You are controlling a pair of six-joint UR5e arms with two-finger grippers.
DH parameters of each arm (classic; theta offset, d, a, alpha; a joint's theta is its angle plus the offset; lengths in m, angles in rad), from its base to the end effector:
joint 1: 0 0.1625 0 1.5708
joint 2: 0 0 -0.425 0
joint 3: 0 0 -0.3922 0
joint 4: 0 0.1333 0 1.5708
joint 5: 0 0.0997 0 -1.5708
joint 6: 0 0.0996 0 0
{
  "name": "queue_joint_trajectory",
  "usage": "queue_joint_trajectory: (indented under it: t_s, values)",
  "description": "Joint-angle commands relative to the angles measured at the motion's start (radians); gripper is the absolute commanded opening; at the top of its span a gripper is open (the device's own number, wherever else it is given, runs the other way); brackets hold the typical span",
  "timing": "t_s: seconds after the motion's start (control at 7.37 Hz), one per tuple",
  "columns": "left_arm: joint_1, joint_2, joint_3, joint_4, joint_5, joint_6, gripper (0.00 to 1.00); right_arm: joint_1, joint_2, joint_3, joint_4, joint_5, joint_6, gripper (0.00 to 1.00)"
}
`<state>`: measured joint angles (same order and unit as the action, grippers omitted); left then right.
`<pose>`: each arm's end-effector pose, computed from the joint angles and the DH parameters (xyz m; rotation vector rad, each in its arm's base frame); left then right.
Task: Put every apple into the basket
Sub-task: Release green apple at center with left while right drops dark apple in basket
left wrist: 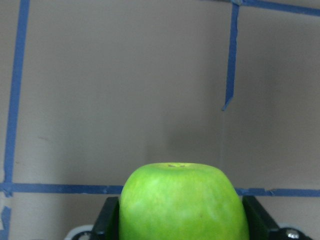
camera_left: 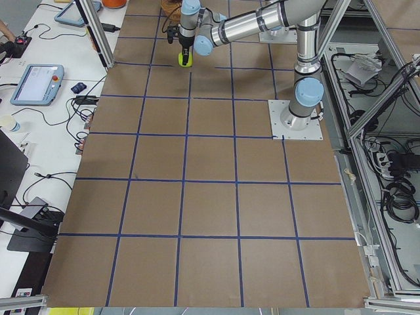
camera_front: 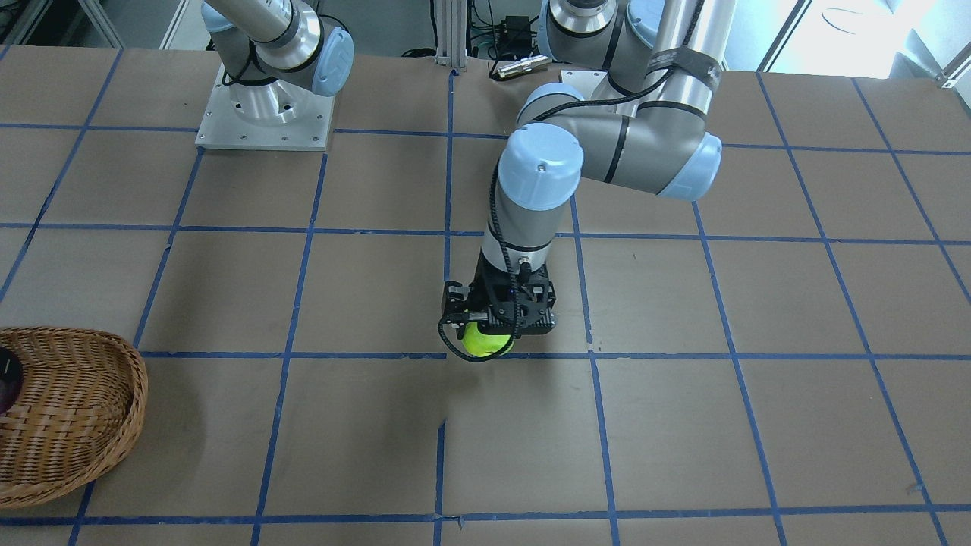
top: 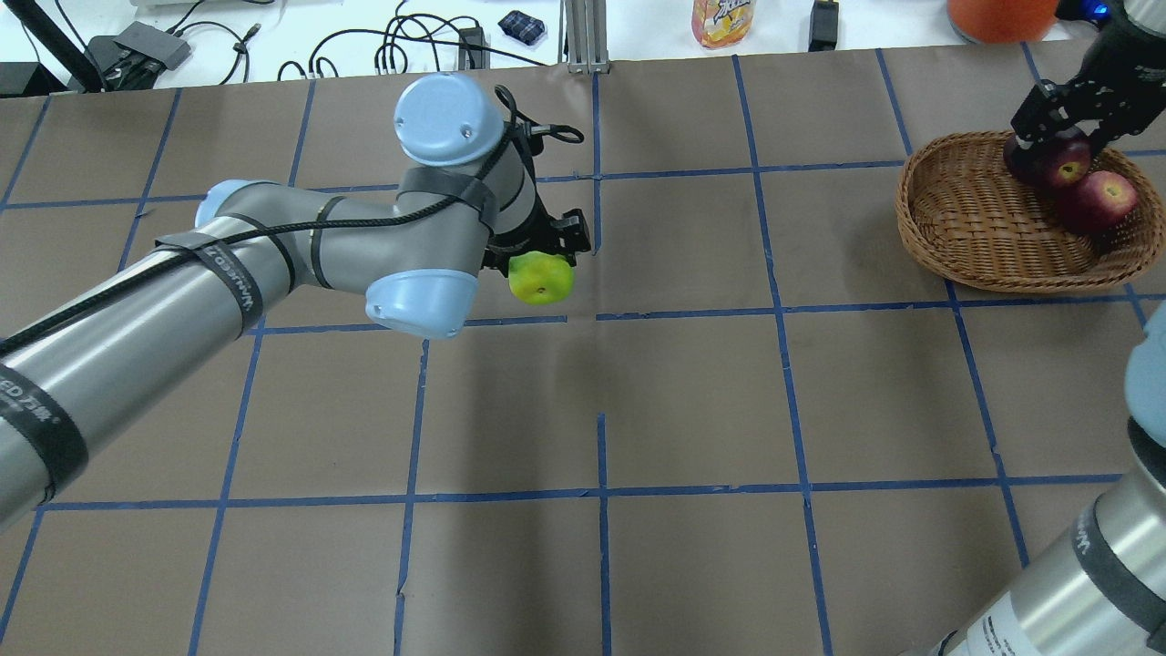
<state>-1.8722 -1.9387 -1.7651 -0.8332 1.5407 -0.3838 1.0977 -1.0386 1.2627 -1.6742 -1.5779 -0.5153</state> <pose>-0.3083 -0.5327 0.2694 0.1214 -3.0429 0.2368 -0.1941 -0.6702 0.3307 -0.0658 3.0853 0.1694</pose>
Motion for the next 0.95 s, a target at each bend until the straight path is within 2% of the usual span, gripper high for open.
queue_joint_trajectory:
  t_s: [0.0,0.14,0.27,0.41,0.54,0.68,0.81]
  values:
    - [-0.059,-0.049,-0.002,0.032,0.067,-0.055,0.2,-0.048,0.069,0.015,-0.09,-0.005,-0.057,0.0]
    - [-0.064,-0.084,-0.002,0.063,0.065,-0.063,0.25,-0.048,0.083,0.015,-0.111,-0.002,-0.048,0.0]
    - [-0.064,-0.112,0.007,0.124,0.064,-0.067,0.49,-0.048,0.098,0.015,-0.131,0.001,-0.048,0.0]
    - [-0.076,-0.129,0.009,0.128,0.065,-0.087,0.96,-0.048,0.113,0.015,-0.128,0.009,-0.045,0.0]
    - [-0.1,-0.135,-0.002,0.128,0.071,-0.119,1.0,-0.048,0.124,0.015,-0.124,0.009,-0.034,0.19]
    - [-0.108,-0.125,0.001,0.128,0.113,-0.112,1.0,-0.047,0.13,0.014,-0.124,0.006,-0.041,0.91]
    - [-0.099,-0.082,0.018,0.122,0.118,-0.109,1.0,-0.048,0.13,0.007,-0.124,-0.002,-0.032,1.0]
